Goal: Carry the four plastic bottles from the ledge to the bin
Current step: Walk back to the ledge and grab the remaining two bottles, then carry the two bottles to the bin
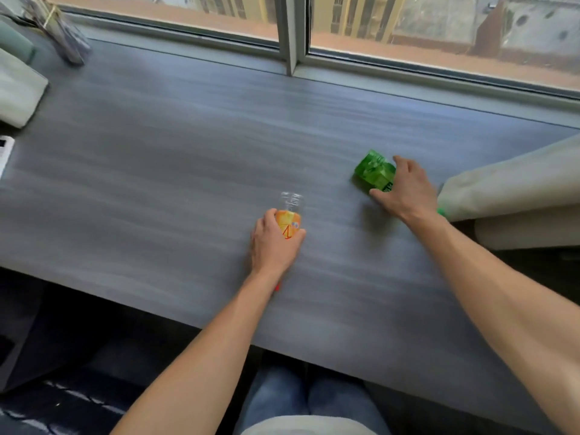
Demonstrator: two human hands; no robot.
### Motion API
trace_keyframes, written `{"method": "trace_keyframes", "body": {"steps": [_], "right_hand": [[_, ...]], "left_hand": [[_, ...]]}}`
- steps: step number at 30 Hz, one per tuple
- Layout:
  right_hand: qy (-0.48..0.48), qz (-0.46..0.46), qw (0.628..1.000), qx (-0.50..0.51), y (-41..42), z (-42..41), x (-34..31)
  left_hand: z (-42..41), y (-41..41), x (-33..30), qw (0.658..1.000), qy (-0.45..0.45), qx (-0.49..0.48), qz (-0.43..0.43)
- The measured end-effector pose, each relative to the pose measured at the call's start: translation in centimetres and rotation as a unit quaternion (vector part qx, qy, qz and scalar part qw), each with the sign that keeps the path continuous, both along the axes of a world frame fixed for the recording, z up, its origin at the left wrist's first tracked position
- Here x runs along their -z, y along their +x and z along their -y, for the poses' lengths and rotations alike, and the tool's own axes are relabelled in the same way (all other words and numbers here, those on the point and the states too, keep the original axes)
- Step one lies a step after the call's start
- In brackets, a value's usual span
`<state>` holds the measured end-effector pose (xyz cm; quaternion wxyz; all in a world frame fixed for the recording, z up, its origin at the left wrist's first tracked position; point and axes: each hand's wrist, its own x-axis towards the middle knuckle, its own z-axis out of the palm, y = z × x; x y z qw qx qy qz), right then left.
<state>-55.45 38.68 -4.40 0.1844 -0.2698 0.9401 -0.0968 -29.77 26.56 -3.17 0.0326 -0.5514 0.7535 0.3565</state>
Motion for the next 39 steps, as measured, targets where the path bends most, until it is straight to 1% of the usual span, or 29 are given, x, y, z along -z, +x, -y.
{"method": "trace_keyframes", "body": {"steps": [5, 8, 12, 18, 23, 27, 30, 32, 35, 39], "right_hand": [[0.033, -0.053, 0.998, -0.008, -0.5, 0.1, 2.9], [0.033, -0.053, 0.998, 0.005, -0.2, -0.4, 2.8], [0.0, -0.016, 1.0, 0.023, 2.2, -2.2, 0.3], [-0.026, 0.062, 0.994, 0.083, 9.5, -8.7, -4.0], [-0.022, 0.141, 0.983, 0.119, 17.4, -15.7, -4.7], [-0.009, 0.16, 0.971, 0.176, 22.7, -20.3, -4.4], [-0.02, 0.167, 0.954, 0.247, 26.2, -22.8, -4.1], [-0.029, 0.171, 0.936, 0.306, 28.5, -24.0, -4.0], [-0.046, 0.196, 0.89, 0.409, 32.9, -25.9, -3.8], [-0.04, 0.227, 0.821, 0.523, 41.1, -29.0, -3.4]], "left_hand": [[-0.7, -0.1, 3.0, 0.999, -0.017, 0.014, 0.047], [-0.9, 0.1, 3.6, 0.998, -0.029, 0.02, 0.055], [-1.0, 1.2, 2.1, 0.998, -0.005, 0.03, 0.048], [-2.9, 6.1, -1.2, 0.992, 0.018, 0.109, 0.061], [-4.9, 11.2, -2.3, 0.974, 0.05, 0.198, 0.101], [-5.2, 14.7, -2.2, 0.953, 0.06, 0.262, 0.142], [-4.4, 16.5, -1.6, 0.937, 0.057, 0.31, 0.153], [-3.7, 16.9, -1.3, 0.918, 0.061, 0.358, 0.156], [-3.1, 16.5, -0.8, 0.883, 0.075, 0.437, 0.152], [-4.1, 14.2, -0.7, 0.831, 0.097, 0.528, 0.143]]}}
